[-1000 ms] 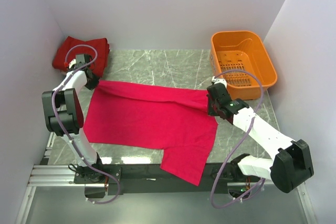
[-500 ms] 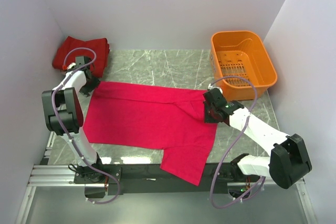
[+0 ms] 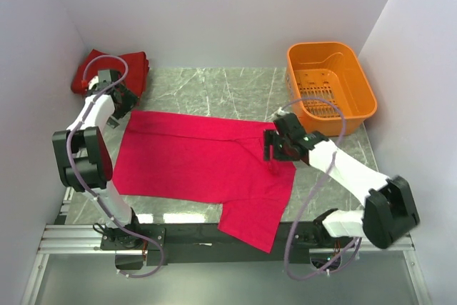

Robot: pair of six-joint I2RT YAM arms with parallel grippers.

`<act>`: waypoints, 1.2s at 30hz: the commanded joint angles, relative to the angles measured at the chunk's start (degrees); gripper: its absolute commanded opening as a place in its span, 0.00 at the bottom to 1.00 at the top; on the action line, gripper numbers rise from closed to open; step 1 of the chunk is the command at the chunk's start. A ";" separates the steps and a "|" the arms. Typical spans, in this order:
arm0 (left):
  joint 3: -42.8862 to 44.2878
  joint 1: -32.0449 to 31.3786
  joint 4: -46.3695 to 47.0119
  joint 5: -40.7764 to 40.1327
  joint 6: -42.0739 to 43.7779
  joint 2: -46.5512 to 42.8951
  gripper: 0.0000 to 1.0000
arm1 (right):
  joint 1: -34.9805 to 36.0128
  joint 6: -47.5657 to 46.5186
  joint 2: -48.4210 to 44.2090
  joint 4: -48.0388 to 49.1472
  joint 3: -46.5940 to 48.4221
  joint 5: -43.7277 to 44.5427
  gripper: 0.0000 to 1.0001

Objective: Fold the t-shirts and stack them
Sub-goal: Fold the tshirt

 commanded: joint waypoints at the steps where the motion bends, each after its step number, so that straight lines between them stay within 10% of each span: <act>1: 1.89 -2.35 3.62 5.80 1.27 -0.84 1.00 | -0.78 -1.22 6.39 7.89 7.04 -3.07 0.80; 14: 6.20 -3.77 5.56 10.21 2.32 11.99 1.00 | -3.07 -3.59 31.72 13.52 21.47 -14.58 0.85; 28: 5.15 -3.59 5.47 8.62 1.97 12.52 1.00 | -1.49 -6.93 29.18 19.24 13.91 -28.83 0.85; 36: 4.09 -3.50 4.85 7.40 1.80 11.47 0.99 | 4.13 -8.34 25.84 16.61 11.36 -21.65 0.85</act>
